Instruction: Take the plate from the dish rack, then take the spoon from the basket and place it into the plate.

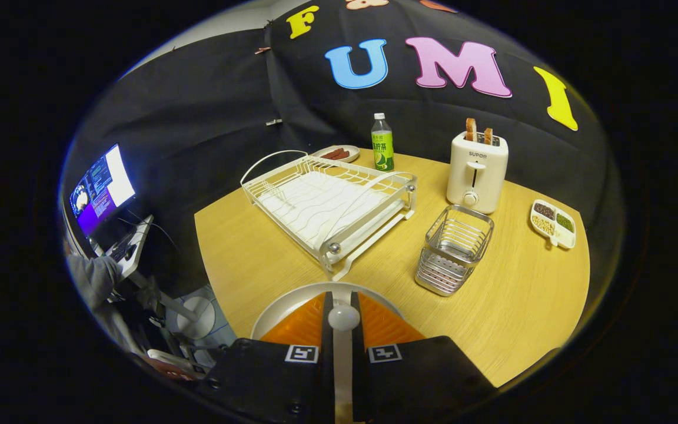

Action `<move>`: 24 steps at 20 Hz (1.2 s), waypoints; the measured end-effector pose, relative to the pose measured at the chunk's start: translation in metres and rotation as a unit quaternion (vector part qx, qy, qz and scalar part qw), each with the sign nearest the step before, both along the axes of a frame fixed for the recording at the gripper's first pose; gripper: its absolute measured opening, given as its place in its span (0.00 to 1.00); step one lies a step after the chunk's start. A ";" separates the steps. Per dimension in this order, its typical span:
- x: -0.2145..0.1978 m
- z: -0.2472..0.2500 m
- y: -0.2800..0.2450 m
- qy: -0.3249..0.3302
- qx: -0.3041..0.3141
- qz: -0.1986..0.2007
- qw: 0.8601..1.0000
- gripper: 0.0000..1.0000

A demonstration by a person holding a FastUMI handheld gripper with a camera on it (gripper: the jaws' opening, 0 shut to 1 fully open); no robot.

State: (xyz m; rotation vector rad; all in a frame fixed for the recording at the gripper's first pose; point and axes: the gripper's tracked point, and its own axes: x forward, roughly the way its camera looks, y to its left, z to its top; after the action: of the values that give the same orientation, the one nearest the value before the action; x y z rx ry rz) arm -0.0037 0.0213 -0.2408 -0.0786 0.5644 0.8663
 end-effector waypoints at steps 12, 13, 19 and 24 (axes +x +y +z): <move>0.011 0.031 -0.012 0.037 0.018 -0.066 0.997 0.99; 0.016 0.042 -0.015 0.030 0.023 -0.082 0.996 0.99; 0.033 0.132 -0.034 -0.036 0.064 -0.200 0.977 0.99; 0.022 0.225 -0.030 -0.110 0.117 -0.312 0.936 0.99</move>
State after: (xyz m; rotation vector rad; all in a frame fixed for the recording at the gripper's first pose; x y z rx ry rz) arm 0.0185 -0.0084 -0.0156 0.2124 0.2430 0.2904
